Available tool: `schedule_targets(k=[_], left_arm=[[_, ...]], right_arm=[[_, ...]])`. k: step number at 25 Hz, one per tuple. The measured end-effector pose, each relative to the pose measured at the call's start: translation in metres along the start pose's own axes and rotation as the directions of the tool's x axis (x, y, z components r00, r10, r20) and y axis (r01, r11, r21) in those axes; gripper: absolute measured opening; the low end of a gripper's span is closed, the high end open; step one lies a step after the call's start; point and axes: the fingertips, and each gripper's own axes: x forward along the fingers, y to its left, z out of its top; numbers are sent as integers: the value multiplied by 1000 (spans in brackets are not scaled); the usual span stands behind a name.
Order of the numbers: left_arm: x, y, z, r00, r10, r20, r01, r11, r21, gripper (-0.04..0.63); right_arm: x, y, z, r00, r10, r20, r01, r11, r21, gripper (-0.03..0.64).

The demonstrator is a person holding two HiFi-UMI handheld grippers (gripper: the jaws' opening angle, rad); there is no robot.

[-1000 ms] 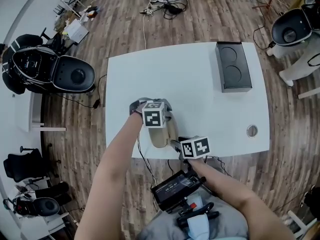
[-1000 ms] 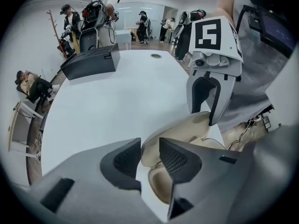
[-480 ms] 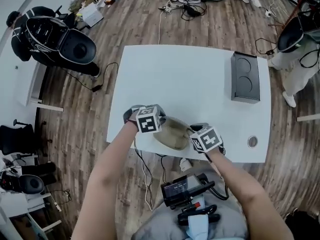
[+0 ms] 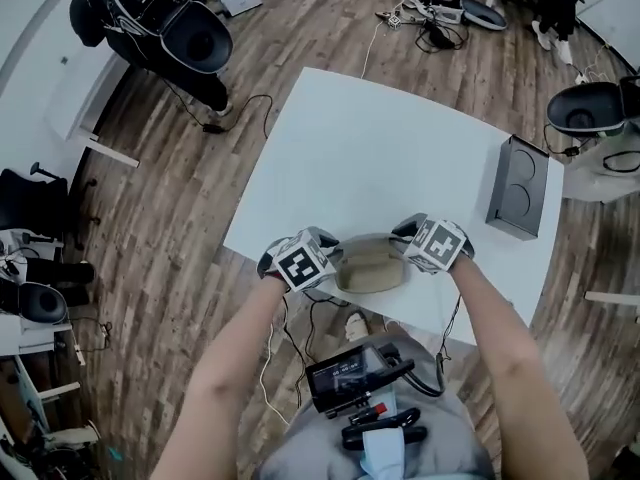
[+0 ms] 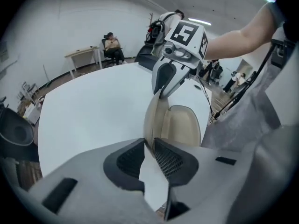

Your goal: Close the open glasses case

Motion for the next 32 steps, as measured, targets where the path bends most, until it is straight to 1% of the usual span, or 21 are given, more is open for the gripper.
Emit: schedule_targets(k=[1, 3, 6, 9, 13, 15, 19, 21, 23, 25, 29, 30, 32], left_arm=[[1, -1, -1, 1000, 13, 10, -13, 1000, -24, 58], [4, -1, -3, 999, 34, 18, -33, 998, -59, 58], [6, -1, -6, 999, 46, 20, -44, 994, -100, 58], [6, -2, -9, 999, 46, 17, -44, 993, -114, 58], [-1, -5, -8, 998, 54, 20, -52, 994, -101, 58], [-3, -8, -8, 998, 62, 18, -60, 995, -82, 58], [-5, -14, -7, 994, 103, 22, -103, 995, -16, 60], [-6, -16, -7, 989, 142, 30, -143, 989, 24, 60], [-6, -18, -7, 981, 188, 39, -190, 979, 71, 60], [-7, -21, -8, 969, 238, 60, -243, 962, 121, 60], [-12, -28, -11, 935, 332, 123, -352, 914, 201, 61], [-13, -30, -11, 926, 352, 138, -376, 901, 217, 61], [-13, -33, -11, 905, 389, 169, -421, 872, 249, 61]], right_arm=[[2, -2, 1, 1000, 13, -12, -14, 999, -42, 67], [4, -4, 3, 999, 43, -24, -45, 995, -85, 66], [7, -5, 4, 997, 75, -27, -78, 990, -118, 67], [6, -2, 6, 994, 107, -14, -108, 987, -119, 67], [-1, 10, 8, 978, 207, 15, -206, 975, -78, 70], [-7, 15, 10, 969, 246, 39, -243, 968, -65, 88], [-16, 22, 19, 958, 278, 78, -272, 959, -77, 133], [-18, 28, 22, 958, 273, 82, -264, 958, -112, 133], [-21, 38, 27, 956, 276, 98, -261, 955, -143, 133], [-25, 48, 34, 950, 287, 123, -269, 952, -145, 132], [-32, 52, 53, 938, 285, 195, -280, 958, -57, 132], [-31, 50, 55, 940, 284, 188, -280, 959, -44, 132], [-26, 47, 53, 948, 294, 124, -291, 956, -43, 133]])
